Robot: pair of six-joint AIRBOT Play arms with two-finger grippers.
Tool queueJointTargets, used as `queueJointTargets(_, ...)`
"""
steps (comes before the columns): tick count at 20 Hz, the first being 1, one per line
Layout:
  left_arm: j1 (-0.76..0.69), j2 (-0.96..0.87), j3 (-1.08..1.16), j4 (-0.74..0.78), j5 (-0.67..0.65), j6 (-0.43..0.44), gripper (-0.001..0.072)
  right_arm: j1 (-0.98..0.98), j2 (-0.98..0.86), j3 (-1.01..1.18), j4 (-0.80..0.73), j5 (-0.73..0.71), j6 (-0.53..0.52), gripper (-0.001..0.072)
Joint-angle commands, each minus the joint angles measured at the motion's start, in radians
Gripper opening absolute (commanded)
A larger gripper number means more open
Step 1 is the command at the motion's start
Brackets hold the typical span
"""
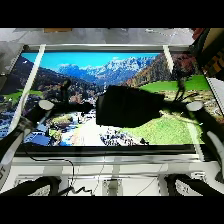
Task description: Fold the clothes and pants, and hang the long-sleeved shirts on hangers.
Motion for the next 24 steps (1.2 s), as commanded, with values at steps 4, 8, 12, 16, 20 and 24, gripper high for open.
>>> queueJointTargets(4, 0.069, 0.233, 0.067, 0.198, -0.008, 0.008, 0.0690, -0.319, 0.150, 0.346, -0.502, 0.337, 0.328, 0.0044)
queueJointTargets(8, 0.072, 0.328, 0.067, 0.198, -0.011, 0.008, 0.0690, -0.590, 0.220, 0.488, -0.716, 0.513, 0.420, 0.0045)
queueJointTargets(12, 0.072, 0.351, 0.067, 0.198, -0.029, 0.008, 0.0690, -0.870, 0.279, 0.566, -0.866, 0.538, 0.419, 0.0045)
queueJointTargets(16, 0.072, 0.351, 0.066, 0.198, -0.052, 0.008, 0.0690, -1.108, 0.303, 0.565, -0.912, 0.553, 0.420, 0.0045)
queueJointTargets(20, 0.072, 0.351, 0.066, 0.198, -0.051, 0.008, 0.0690, -1.310, 0.278, 0.543, -0.932, 0.567, 0.420, 0.0065)
queueJointTargets(24, 0.072, 0.351, 0.066, 0.198, -0.051, 0.008, 0.0690, -1.380, 0.266, 0.538, -0.878, 0.550, 0.544, 0.0703)
